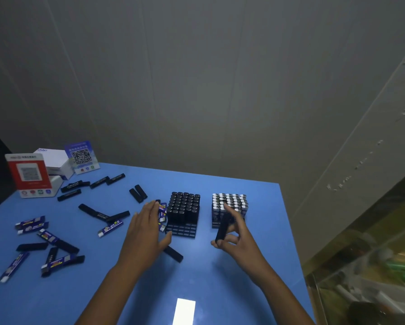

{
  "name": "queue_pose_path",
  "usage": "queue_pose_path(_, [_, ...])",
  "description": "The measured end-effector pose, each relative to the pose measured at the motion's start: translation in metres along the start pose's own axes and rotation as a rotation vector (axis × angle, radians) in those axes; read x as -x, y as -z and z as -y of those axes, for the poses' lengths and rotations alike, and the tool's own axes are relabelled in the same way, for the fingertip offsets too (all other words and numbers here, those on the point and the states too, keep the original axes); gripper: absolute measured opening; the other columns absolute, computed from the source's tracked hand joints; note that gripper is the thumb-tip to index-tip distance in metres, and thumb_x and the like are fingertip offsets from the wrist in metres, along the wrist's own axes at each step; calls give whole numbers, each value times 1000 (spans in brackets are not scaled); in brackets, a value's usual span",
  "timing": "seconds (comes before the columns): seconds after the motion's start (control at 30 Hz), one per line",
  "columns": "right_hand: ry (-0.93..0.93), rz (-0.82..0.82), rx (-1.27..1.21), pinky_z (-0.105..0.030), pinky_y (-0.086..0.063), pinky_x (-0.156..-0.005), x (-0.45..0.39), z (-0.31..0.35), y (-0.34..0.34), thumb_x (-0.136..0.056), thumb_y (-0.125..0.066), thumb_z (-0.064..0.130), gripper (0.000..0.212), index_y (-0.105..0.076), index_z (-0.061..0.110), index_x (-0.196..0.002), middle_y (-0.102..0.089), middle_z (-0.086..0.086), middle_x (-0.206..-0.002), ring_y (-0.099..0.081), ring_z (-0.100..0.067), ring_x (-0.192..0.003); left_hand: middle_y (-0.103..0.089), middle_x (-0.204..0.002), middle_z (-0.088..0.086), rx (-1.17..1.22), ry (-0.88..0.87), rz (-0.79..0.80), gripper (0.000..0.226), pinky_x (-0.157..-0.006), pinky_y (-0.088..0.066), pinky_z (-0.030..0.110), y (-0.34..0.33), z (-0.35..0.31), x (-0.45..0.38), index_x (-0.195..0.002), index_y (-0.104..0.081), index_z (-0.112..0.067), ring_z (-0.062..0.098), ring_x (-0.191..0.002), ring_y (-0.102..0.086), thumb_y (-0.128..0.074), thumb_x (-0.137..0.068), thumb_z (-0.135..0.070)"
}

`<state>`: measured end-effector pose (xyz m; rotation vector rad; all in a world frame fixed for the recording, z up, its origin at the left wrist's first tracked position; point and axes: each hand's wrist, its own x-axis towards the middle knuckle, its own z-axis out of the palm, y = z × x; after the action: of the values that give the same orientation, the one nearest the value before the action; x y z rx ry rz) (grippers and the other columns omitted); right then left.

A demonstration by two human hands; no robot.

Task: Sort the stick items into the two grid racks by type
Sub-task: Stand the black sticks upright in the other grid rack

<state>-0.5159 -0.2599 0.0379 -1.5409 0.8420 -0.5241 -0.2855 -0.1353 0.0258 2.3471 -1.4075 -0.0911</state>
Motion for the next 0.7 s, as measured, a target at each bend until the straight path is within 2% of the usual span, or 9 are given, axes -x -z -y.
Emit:
queue_pose_path(0.1, [87,-6,102,-23,-55,-81,-10,8,-9,-84,-70,-2,83,-42,59,-133,-53,-7,-97,-70,-12,-80,-6,-164,3,-51,-9,2,88,-121,1,37,-7,14,-8,-156,-8,-13,18,-151,1,-55,-92,-49])
queue_pose_path(0.17, [112,-1,138,-31,-58,-84,-17,9,-14,-86,-68,1,74,-48,56,-130,-56,-13,-101,-71,-13,-82,-4,-164,4,-70,-10,8,88,-121,0,39,-10,23,-15,-157,-7,-15,19,-151,4,-56,-92,-50])
queue_pose_path(0.23, [134,-29,199,-37,-58,-87,-26,7,-20,-89,-67,7,59,-53,50,-127,-60,-4,-97,-70,-11,-84,-6,-164,4,-79,-18,8,89,-122,-2,42,-11,30,-22,-156,-9,-15,20,-151,3,-57,-91,-50])
queue_pose_path(0.33, [151,-104,292,-24,-54,-83,-39,5,-28,-93,-68,15,41,-60,47,-117,-65,12,-87,-65,-5,-87,-3,-164,3,-78,-27,11,89,-122,0,43,-13,39,-32,-157,-8,-18,20,-151,5,-57,-91,-51])
queue_pose_path(0.47, [159,-123,314,-14,-51,-79,-55,2,-43,-95,-68,18,21,-68,36,-107,-69,24,-94,-65,3,-94,-5,-164,3,-99,-44,22,89,-120,-3,47,-18,56,-43,-157,-10,-22,24,-151,1,-58,-89,-54])
queue_pose_path(0.57, [187,-130,365,-19,-52,-79,-69,-7,-51,-91,-71,16,20,-71,32,-103,-68,20,-98,-65,-5,-95,-10,-164,4,-115,-58,31,89,-120,-8,50,-26,70,-50,-156,-13,-23,26,-151,-4,-59,-87,-55])
queue_pose_path(0.7, [191,-141,449,-13,-47,-76,-86,-20,-60,-88,-74,11,23,-72,31,-100,-63,13,-95,-62,-7,-91,-9,-164,4,-121,-65,60,89,-120,-11,53,-37,87,-56,-157,-12,-23,25,-151,-4,-56,-88,-59])
